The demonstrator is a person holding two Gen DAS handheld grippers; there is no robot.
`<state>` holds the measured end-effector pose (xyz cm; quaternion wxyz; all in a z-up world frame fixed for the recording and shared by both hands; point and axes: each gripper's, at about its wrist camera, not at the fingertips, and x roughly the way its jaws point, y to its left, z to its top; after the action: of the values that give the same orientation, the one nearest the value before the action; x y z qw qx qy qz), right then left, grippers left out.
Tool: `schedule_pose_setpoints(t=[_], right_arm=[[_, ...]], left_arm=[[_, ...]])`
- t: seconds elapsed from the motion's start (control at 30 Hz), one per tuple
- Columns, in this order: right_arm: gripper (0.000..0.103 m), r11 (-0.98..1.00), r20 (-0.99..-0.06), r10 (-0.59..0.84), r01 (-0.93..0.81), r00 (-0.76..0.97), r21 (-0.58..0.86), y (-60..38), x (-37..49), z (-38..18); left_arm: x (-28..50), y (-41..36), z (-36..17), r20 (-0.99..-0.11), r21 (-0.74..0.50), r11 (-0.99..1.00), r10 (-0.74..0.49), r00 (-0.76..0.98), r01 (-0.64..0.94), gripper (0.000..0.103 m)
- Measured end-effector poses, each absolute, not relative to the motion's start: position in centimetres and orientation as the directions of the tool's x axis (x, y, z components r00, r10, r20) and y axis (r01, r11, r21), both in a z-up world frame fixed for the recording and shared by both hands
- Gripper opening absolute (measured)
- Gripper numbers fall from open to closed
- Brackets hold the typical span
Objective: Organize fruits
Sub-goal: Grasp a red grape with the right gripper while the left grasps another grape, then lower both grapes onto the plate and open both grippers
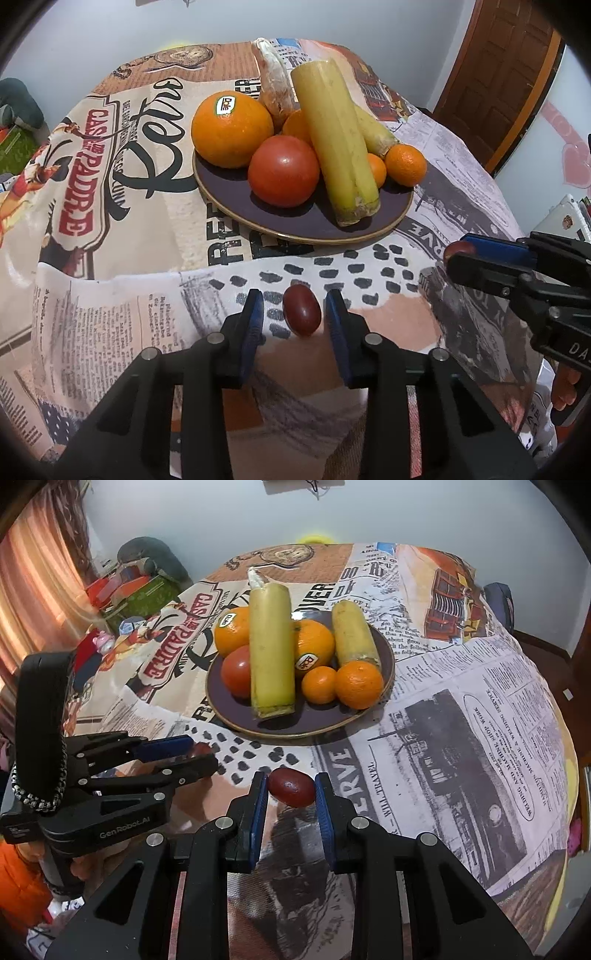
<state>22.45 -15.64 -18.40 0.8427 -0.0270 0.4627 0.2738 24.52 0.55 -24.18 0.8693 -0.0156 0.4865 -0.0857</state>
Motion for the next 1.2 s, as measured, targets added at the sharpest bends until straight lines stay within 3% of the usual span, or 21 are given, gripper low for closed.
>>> schedule_pose_setpoints(t=[0.13,1.2], right_arm=[[0.024,0.851,-0.792,0.439,-0.480,0.425,0.213,-15.8,22.7,-18.4],[0.024,0.862,-0.716,0.452,-0.468,0.533,0.195,-15.7,26.7,-14.6]], left_arm=[[24.5,0.4,-24.2,-0.842,-0.120,0.982,-0.179,0.509,0.147,0.019],[26.9,3.9,-17.9,-0.735,-0.089,0.991,-0.132,0.665,0.098,0.019]])
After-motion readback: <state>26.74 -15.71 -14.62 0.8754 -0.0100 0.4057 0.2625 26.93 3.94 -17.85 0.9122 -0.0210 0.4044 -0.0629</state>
